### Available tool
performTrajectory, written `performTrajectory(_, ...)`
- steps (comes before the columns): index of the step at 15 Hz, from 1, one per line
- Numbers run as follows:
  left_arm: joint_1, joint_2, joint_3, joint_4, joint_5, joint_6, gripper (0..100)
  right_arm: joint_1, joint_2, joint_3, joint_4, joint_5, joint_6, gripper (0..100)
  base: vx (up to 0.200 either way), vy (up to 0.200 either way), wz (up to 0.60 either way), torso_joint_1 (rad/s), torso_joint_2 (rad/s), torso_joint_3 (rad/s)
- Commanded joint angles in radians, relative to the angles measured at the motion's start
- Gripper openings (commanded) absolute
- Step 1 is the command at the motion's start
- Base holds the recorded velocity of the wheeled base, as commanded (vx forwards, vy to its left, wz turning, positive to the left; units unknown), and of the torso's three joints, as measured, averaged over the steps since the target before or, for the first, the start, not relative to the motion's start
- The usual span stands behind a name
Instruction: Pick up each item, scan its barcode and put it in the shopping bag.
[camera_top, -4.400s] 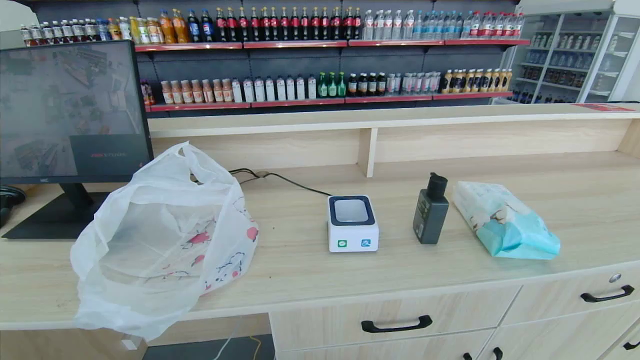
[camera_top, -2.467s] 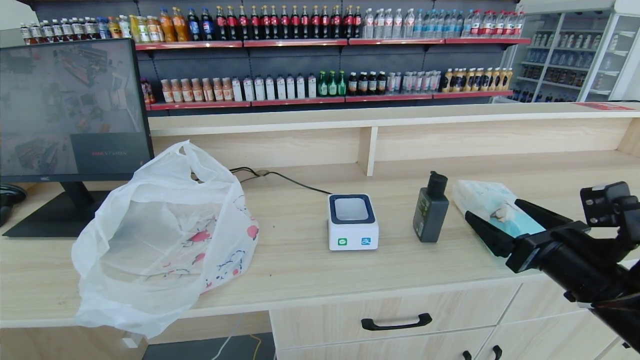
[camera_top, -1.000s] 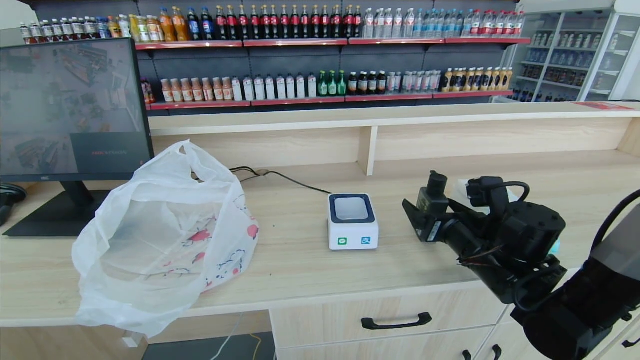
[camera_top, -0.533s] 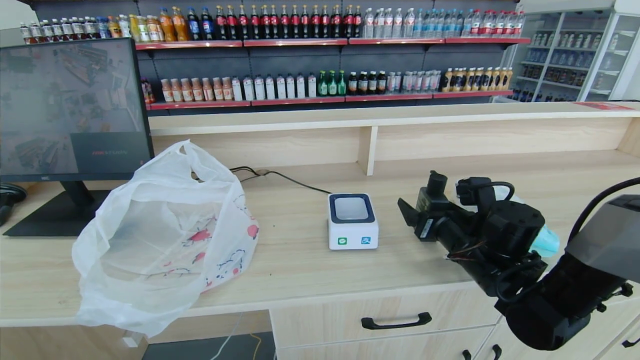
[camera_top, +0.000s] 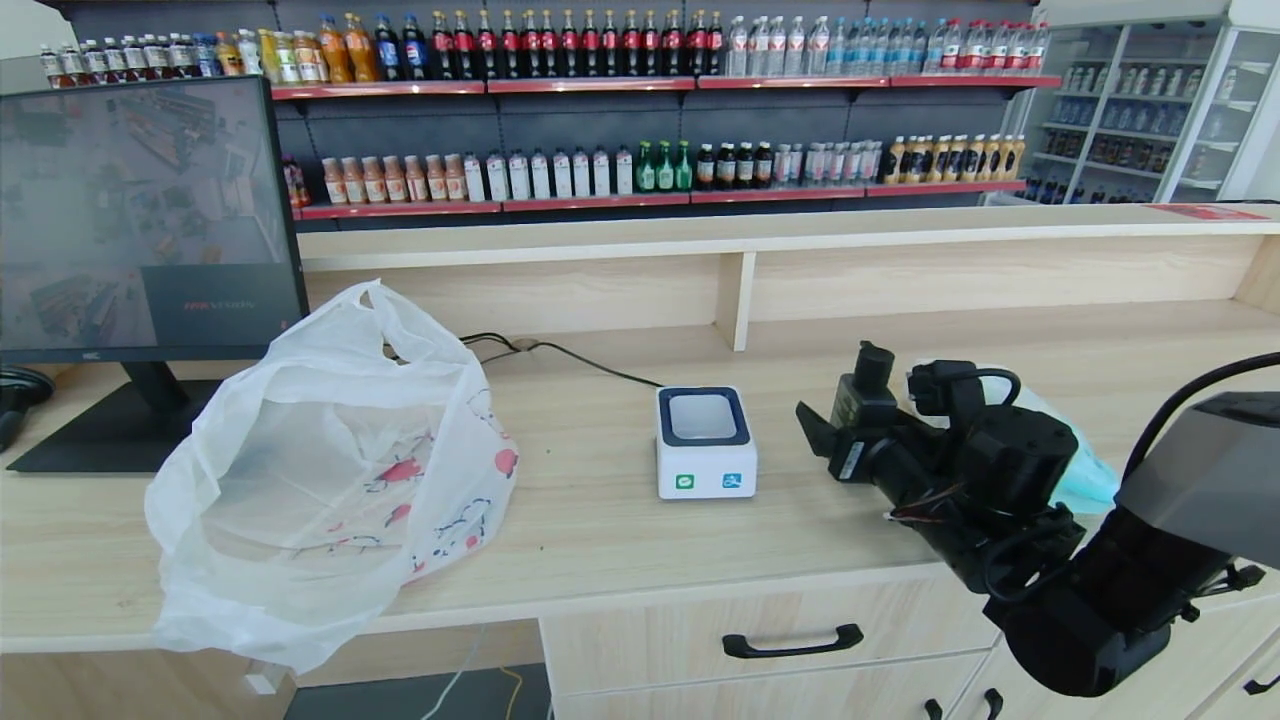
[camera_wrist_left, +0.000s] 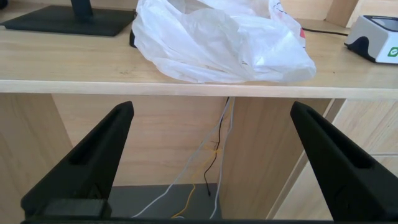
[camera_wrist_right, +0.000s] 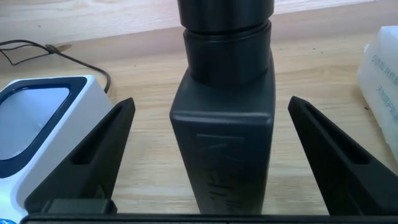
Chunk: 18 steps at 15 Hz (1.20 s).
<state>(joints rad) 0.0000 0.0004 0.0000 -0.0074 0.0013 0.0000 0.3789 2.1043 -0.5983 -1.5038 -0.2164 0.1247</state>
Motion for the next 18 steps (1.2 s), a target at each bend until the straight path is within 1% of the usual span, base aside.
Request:
performTrajectory(1,0.000,0.000,0.000,0.000,0.000,0.000,100,0.000,0.007,-0.003,-0.001,0.000,0.000,100,0.000,0.000,0.00,0.000,0.00,0.000)
performTrajectory(6,0.000,0.000,0.000,0.000,0.000,0.000,100,-0.002,0.025,-0.017,-0.001,-0.001,-0.003,100,0.000,0.000,0.00,0.000,0.00,0.000)
performTrajectory(7,0.000,0.000,0.000,0.000,0.000,0.000,100,-0.002,0.025,-0.011,-0.001,-0.001,-0.003,0,0.000,0.000,0.00,0.000,0.00,0.000)
performTrajectory(18,0.000,0.000,0.000,0.000,0.000,0.000,100,0.003,0.000,-0.003,-0.001,-0.001,0.000,0,0.000,0.000,0.00,0.000,0.00,0.000)
